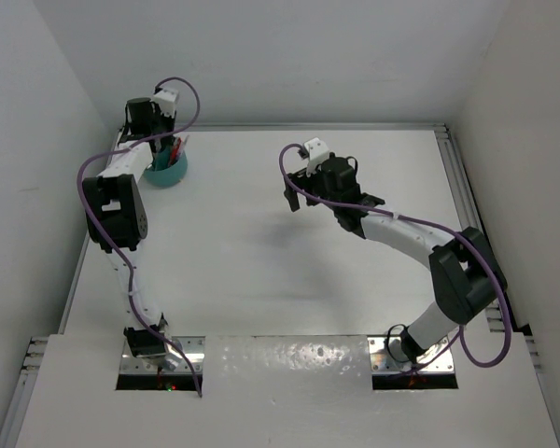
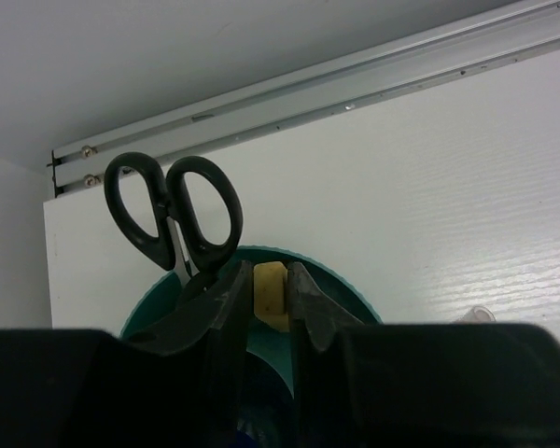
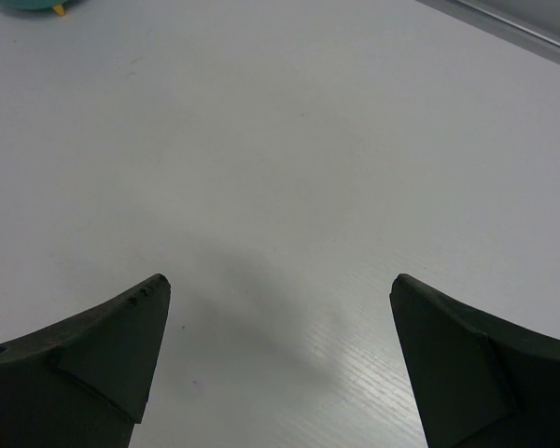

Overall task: Sort the stationery into containers
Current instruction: Place the stationery in the storage box, then reset both arms

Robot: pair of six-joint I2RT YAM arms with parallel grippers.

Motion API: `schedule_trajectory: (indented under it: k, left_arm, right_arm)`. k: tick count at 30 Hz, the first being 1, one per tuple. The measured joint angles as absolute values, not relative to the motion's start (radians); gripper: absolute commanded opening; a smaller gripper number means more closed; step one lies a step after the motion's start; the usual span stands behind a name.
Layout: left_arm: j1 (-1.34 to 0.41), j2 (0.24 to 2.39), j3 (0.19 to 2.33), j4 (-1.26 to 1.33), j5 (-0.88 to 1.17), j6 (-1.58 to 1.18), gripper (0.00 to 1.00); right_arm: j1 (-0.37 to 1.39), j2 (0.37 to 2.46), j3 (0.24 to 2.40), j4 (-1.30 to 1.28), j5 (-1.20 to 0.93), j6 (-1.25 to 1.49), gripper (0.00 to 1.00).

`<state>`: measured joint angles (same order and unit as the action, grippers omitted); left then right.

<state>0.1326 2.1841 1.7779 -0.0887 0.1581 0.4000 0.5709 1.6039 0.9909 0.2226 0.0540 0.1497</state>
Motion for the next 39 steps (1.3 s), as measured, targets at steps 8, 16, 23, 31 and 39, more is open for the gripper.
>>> schedule_trajectory:
  k: [8, 16, 23, 31, 39]
  left_arm:
    - [0.133, 2.184, 1.778, -0.09, 0.17, 0.41, 0.34]
    - [0.133, 2.183, 1.78, -0.121, 0.178, 0.382, 0.39]
    - [0.133, 2.17, 1.888, -0.165, 0.207, 0.302, 0.5]
    - [0.165, 2.008, 1.992, -0.217, 0.067, 0.208, 0.55]
    - [0.422, 1.789, 1.864, -0.404, -0.068, 0.078, 0.56]
  right_arm:
    - [0.571, 1.591, 0.991, 0.222, 0.069, 0.138, 0.99]
    - [0.57, 1.586, 0.991, 0.216, 0.076, 0.134, 0.99]
    - [0.55, 1.564, 0.991, 0.183, 0.097, 0.144, 0.99]
    - [0.44, 1.557, 1.023, 0.062, 0.182, 0.249, 0.99]
    - [0.261, 1.472, 0.961, -0.084, 0.211, 0.363, 0.99]
